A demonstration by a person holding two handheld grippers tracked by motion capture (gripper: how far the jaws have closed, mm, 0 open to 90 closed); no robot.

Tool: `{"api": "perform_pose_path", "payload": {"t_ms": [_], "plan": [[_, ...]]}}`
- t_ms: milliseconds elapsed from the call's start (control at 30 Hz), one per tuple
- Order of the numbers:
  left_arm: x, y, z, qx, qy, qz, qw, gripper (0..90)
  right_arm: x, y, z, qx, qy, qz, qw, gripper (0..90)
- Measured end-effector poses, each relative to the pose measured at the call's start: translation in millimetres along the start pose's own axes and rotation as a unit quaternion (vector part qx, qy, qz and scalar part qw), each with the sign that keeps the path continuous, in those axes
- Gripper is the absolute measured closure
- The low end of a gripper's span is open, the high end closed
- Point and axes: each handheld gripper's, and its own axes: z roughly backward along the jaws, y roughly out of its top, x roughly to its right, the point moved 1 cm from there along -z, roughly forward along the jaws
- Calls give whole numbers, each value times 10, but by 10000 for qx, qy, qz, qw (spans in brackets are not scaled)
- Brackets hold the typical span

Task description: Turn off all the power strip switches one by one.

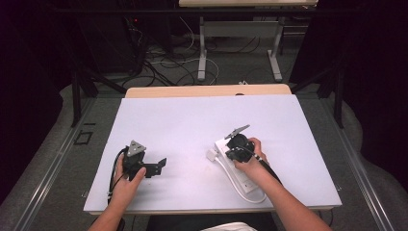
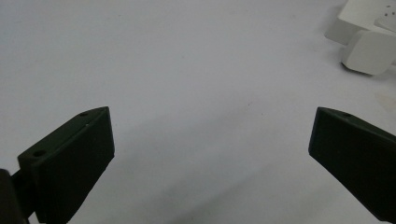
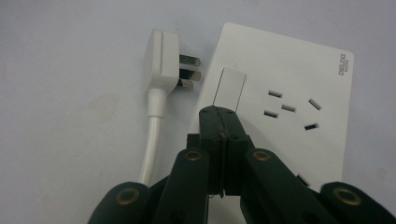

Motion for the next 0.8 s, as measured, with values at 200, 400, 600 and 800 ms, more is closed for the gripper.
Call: {"api": "perform_pose_path", "payload": {"t_ms": [200, 400, 600, 800], "plan": [[0, 0, -1, -2, 7, 2, 10000, 0, -5, -1, 4, -24, -11, -26, 10000, 900], [-4, 1, 4, -39, -10, -1, 10000, 0, -13, -1, 10, -64, -18, -60, 10000, 900], [-4, 2, 2, -50, -15, -14, 10000, 0, -14, -2, 3, -17, -20, -66, 10000, 900], [-6, 1, 0, -50, -15, -7, 10000, 0, 8, 12, -8, -27, -15, -80, 10000, 900]]}}
